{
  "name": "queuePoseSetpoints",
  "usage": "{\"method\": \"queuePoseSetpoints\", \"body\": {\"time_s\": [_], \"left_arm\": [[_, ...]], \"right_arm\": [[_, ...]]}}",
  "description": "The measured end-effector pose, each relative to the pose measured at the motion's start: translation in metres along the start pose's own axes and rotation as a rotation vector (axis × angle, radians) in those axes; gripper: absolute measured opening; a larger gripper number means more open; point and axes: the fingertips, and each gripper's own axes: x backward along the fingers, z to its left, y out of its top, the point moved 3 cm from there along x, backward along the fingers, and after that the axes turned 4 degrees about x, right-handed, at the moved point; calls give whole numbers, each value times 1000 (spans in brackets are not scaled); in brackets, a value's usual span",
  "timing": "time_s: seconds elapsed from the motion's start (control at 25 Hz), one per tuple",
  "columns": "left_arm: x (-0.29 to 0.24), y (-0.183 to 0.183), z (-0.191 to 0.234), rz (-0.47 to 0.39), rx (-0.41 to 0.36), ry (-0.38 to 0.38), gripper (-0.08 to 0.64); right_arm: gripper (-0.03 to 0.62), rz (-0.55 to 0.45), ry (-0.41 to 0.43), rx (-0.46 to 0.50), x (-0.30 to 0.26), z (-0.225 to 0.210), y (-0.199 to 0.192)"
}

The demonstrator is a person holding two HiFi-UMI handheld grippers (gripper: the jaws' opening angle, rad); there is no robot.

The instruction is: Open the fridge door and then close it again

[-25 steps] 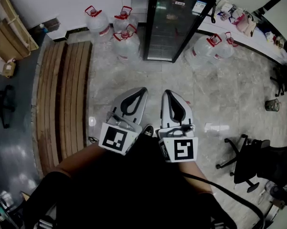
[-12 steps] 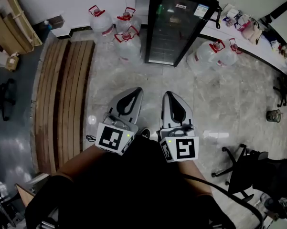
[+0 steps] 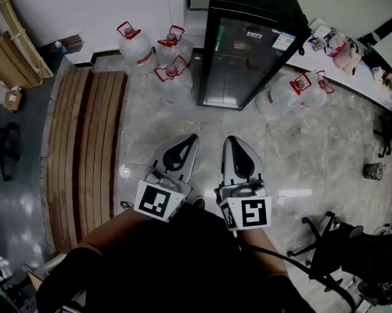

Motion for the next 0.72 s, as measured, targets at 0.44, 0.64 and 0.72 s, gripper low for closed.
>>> {"method": "queuePoseSetpoints", "body": {"time_s": [0.44, 0.64, 0.72], "left_arm": [[-144, -24, 130, 64, -23, -45, 8], [-209, -55, 172, 66, -32, -36, 8], [-236, -71, 189, 61, -50, -37, 9]], "right_arm": [[15, 7, -96, -16, -166, -61, -25], [15, 41, -102, -25, -228, -100, -70], [15, 54, -98, -30, -251, -116, -92]]}}
